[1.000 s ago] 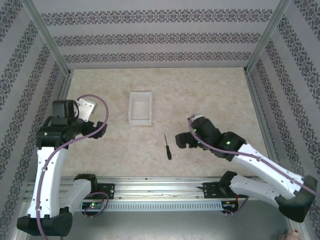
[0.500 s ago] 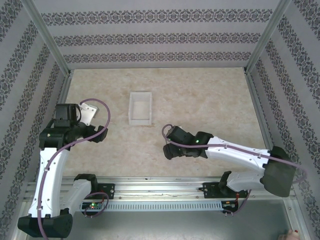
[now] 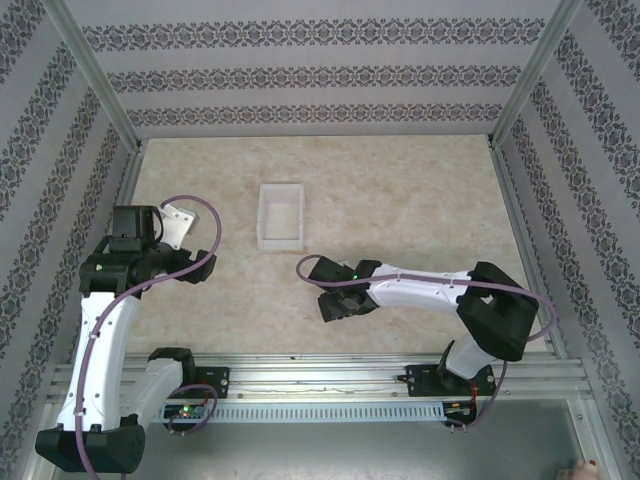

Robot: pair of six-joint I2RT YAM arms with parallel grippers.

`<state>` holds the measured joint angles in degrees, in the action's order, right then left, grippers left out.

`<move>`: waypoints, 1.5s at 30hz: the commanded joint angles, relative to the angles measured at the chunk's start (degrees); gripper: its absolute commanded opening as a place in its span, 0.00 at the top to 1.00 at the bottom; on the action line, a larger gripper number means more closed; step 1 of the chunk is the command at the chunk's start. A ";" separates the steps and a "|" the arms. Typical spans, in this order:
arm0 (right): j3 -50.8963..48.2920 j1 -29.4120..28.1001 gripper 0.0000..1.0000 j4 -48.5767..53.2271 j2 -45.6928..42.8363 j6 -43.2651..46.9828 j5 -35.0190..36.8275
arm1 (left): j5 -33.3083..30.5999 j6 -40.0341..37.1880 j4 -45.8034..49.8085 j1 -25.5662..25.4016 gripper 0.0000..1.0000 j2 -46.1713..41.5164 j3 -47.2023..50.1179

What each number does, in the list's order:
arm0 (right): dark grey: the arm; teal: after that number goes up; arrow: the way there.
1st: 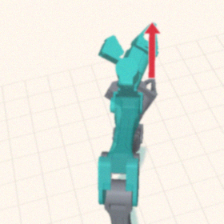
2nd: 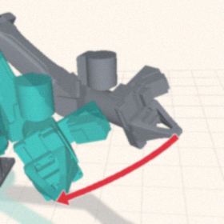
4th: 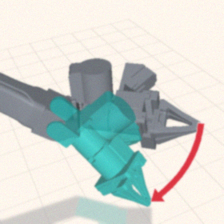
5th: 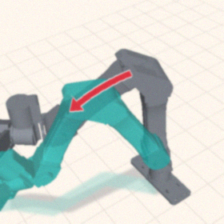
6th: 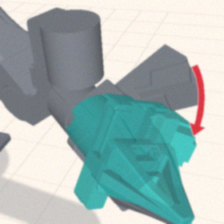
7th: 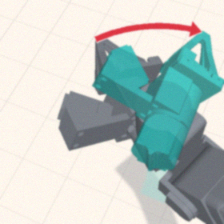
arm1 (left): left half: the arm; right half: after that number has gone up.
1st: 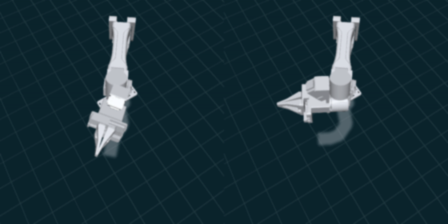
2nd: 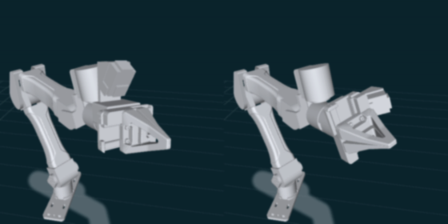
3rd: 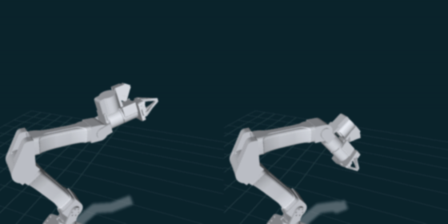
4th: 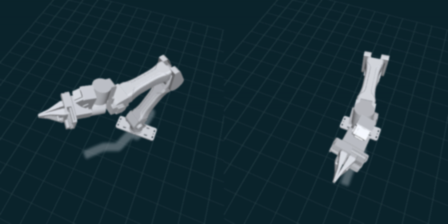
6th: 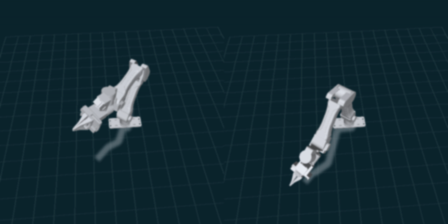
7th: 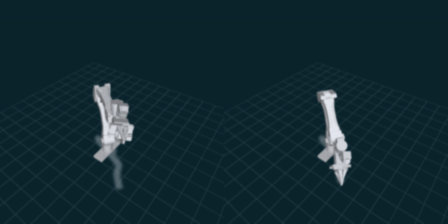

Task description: Put the screwdriver in the bin

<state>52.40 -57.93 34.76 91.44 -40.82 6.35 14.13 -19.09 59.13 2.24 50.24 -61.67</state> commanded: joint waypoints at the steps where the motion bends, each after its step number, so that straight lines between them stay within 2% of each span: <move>1: 1.82 -0.76 0.28 0.22 2.59 -1.45 0.29 | 0.58 0.12 -1.19 -0.46 0.01 -0.76 -0.88; 4: 1.93 -1.04 0.34 -0.33 4.20 -1.11 0.68 | 0.47 0.36 -1.45 -0.45 0.01 -0.53 -0.76; 16: 0.31 -1.22 0.35 -0.68 6.60 -2.75 4.61 | 0.33 0.54 -2.32 -0.41 0.01 -0.58 0.60; 19: -0.56 -1.20 0.38 -1.44 6.73 -3.28 4.99 | 0.47 0.55 -2.44 -0.40 0.01 -0.33 0.43; 22: -0.72 -1.22 0.46 -1.54 7.21 -3.17 4.40 | 0.89 0.59 -2.19 -0.40 0.01 -0.04 0.00; 30: -2.98 -1.05 0.49 -3.21 6.32 -4.08 3.77 | 1.41 0.55 -1.75 -0.47 0.01 0.21 -0.80; 37: -4.32 -0.30 0.67 -3.95 5.42 -3.79 3.06 | 1.54 0.70 -1.26 -0.40 0.01 0.82 -1.71; 43: -4.02 0.06 0.78 -3.70 4.29 -2.45 3.16 | 2.13 1.03 -0.86 -0.47 0.01 0.83 -2.40; 45: -3.78 0.10 0.78 -3.61 3.86 -2.01 3.22 | 2.12 0.90 -0.86 -0.44 0.01 0.83 -2.41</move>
<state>50.33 -58.61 29.95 94.15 -43.57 8.36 15.03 -19.05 57.87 2.24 51.18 -62.37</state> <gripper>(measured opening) 0.226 0.994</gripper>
